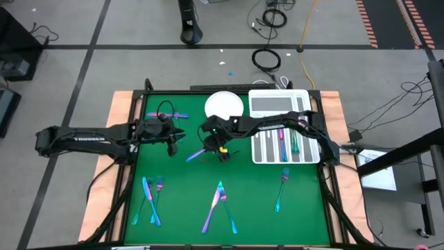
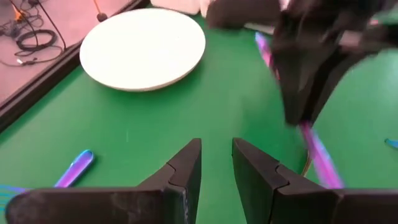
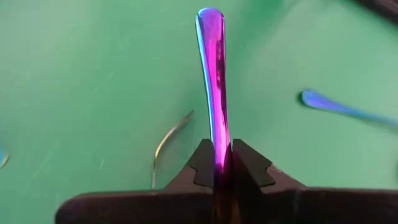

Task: Sort silverware
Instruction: Put the iridescent knife into the white silverware tray

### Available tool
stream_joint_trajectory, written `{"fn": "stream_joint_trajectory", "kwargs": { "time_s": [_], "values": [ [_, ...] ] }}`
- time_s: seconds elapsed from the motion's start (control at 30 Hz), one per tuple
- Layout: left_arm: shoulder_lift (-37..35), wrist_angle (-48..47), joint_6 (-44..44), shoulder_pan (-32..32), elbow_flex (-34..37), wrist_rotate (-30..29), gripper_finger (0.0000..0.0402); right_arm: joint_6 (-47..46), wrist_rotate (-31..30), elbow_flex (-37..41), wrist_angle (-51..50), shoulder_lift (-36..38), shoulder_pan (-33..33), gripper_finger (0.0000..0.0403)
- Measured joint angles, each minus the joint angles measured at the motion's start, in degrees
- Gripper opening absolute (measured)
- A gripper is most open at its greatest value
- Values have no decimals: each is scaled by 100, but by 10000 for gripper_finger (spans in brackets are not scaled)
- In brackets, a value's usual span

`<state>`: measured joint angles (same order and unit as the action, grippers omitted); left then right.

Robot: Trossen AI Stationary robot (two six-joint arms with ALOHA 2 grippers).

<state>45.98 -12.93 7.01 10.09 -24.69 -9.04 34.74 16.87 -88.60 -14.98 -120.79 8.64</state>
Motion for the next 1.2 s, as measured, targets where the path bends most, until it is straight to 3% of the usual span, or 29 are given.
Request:
{"fn": "stream_joint_trajectory", "kwargs": {
  "time_s": [0.37,0.67,0.77,1.03,1.1,1.2],
  "values": [
    [11,36,0,0,162,2,93,1352,-42,-9,-2184,1020,-36,7],
    [9,484,20,0,162,9,93,2626,45,-9,-4059,1395,137,7],
    [9,735,20,0,162,14,93,3037,307,-9,-4397,1401,202,7],
    [121,1621,15,-12,162,177,93,4211,253,-13,-4762,1405,9,7],
    [329,1970,16,-61,162,537,93,4288,63,-13,-4676,1405,-128,7],
    [818,2713,446,-206,162,942,93,4293,-821,-17,-4643,1405,-382,7]
  ]
}}
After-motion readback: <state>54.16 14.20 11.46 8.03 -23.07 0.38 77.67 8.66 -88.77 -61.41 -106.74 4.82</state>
